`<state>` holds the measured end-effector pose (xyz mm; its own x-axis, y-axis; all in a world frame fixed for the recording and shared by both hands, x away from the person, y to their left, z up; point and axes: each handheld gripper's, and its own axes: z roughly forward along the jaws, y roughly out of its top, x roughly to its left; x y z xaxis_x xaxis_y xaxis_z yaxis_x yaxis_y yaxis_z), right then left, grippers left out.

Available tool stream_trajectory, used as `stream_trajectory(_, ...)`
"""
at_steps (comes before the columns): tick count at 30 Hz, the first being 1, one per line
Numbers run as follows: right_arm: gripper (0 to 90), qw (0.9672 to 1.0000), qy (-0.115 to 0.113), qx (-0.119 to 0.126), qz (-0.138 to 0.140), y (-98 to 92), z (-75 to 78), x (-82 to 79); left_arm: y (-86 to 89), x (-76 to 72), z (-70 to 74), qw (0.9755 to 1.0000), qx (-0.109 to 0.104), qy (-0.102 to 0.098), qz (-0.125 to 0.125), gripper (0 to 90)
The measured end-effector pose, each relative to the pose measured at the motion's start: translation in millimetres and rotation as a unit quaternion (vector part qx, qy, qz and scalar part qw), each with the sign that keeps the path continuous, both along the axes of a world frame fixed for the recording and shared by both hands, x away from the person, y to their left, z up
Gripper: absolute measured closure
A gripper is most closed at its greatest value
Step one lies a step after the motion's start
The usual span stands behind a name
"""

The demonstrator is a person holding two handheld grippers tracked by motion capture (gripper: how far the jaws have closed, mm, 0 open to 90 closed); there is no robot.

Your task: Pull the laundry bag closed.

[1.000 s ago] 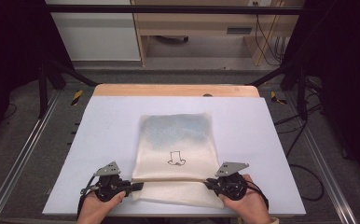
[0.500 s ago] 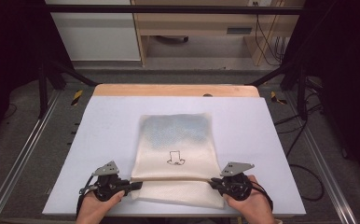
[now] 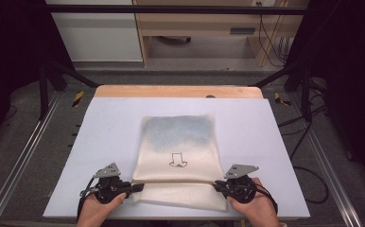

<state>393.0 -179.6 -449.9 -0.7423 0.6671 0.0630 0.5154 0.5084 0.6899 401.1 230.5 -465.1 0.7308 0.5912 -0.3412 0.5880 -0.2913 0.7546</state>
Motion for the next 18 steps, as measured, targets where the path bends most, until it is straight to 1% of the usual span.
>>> stream_trajectory(5,81.9,1.0,0.002,-0.003,-0.004,-1.6,-0.8,0.2,0.5,-0.8,0.8,1.0,0.001,0.0,0.001,82.4)
stream_trajectory(10,81.9,1.0,0.006,0.001,-0.006,-2.1,-1.0,0.6,0.4,-0.3,1.3,1.0,0.002,-0.004,0.001,82.4)
stream_trajectory(16,81.9,1.0,0.007,0.0,-0.006,-2.5,-1.7,0.7,0.1,-0.7,1.9,1.0,0.005,-0.006,0.002,82.5)
stream_trajectory(18,81.9,0.9999,0.007,-0.006,-0.007,-3.8,-2.5,0.9,0.5,-0.5,2.1,1.0,0.005,-0.006,0.002,82.5)
